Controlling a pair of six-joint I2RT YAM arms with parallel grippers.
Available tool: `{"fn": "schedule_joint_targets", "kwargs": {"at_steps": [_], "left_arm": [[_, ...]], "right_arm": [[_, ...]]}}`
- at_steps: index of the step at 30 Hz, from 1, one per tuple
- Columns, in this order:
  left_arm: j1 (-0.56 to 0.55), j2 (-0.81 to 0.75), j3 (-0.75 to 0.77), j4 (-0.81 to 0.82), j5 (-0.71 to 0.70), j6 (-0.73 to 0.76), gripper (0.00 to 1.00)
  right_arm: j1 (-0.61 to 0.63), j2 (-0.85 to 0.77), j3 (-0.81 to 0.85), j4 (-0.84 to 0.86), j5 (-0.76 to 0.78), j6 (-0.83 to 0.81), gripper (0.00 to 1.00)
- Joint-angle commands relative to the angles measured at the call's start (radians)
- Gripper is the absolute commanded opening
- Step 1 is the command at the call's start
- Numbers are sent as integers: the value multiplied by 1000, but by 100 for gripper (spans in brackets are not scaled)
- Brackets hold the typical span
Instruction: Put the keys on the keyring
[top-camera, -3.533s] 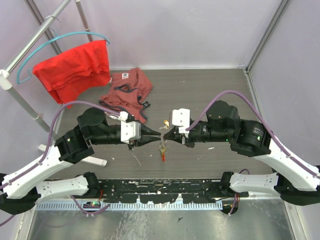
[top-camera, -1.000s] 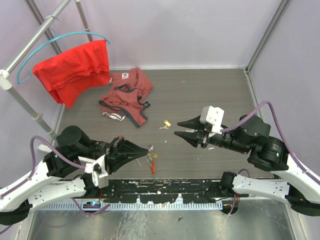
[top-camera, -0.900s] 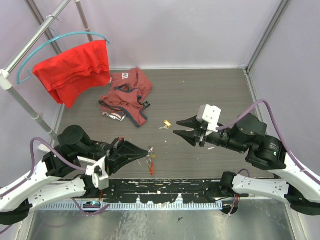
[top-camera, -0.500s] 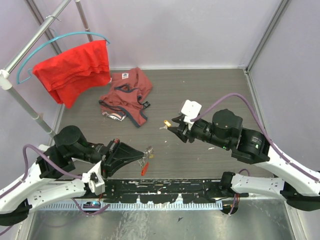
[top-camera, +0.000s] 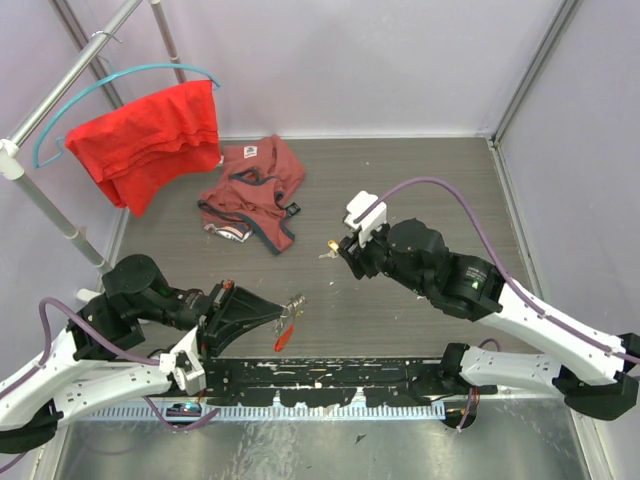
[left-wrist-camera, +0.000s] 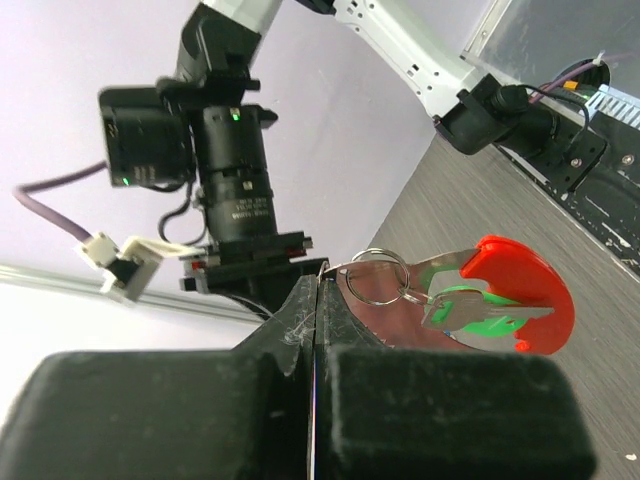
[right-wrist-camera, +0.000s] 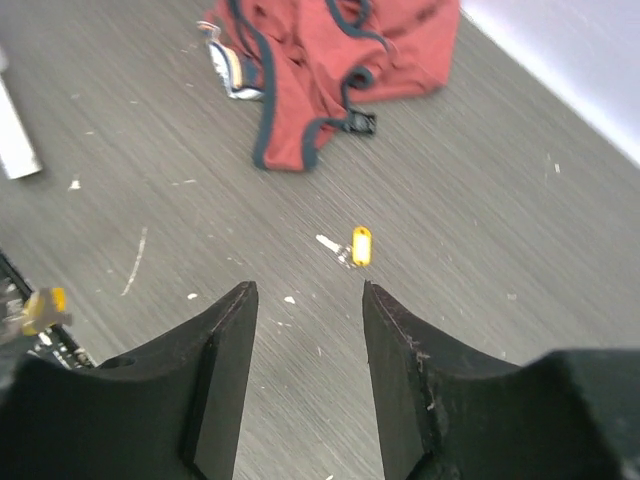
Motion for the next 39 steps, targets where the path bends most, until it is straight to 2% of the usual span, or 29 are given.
{"fn": "schedule_joint_targets", "kwargs": {"at_steps": [1,5,9,16,23,26,29,31,33,39], "left_arm": [[-3,-24,-15,26,9,20,0],[-3,-37,-51,102,19,-18,0],[-3,-47,-80,164,18,-64,0],[14,-65,-158,378,-46,-240,0],[46,-8,-96,436,-145,-517,0],[58,4,-85,459,-179,-585,0],[65,6,-100,538,-249,-683,0],[69,15,-94,580,-368,-796,0],[79,21,-77,567,-417,-831,0],[112,34,-75,566,-419,-879,0]], "right_arm": [[-160,-24,-47,51,-14,134,52],[-400,-19,-98,72,-269,196,52],[-498,-20,-147,101,-361,219,52],[-524,-14,-183,121,-393,219,52],[-536,-19,-205,124,-393,222,52],[-540,-19,-214,124,-397,224,52],[-543,-19,-217,124,-399,227,52],[-546,-20,-219,123,-398,229,52],[-547,-23,-223,122,-393,232,52],[-553,-1,-218,101,-332,274,52]]}}
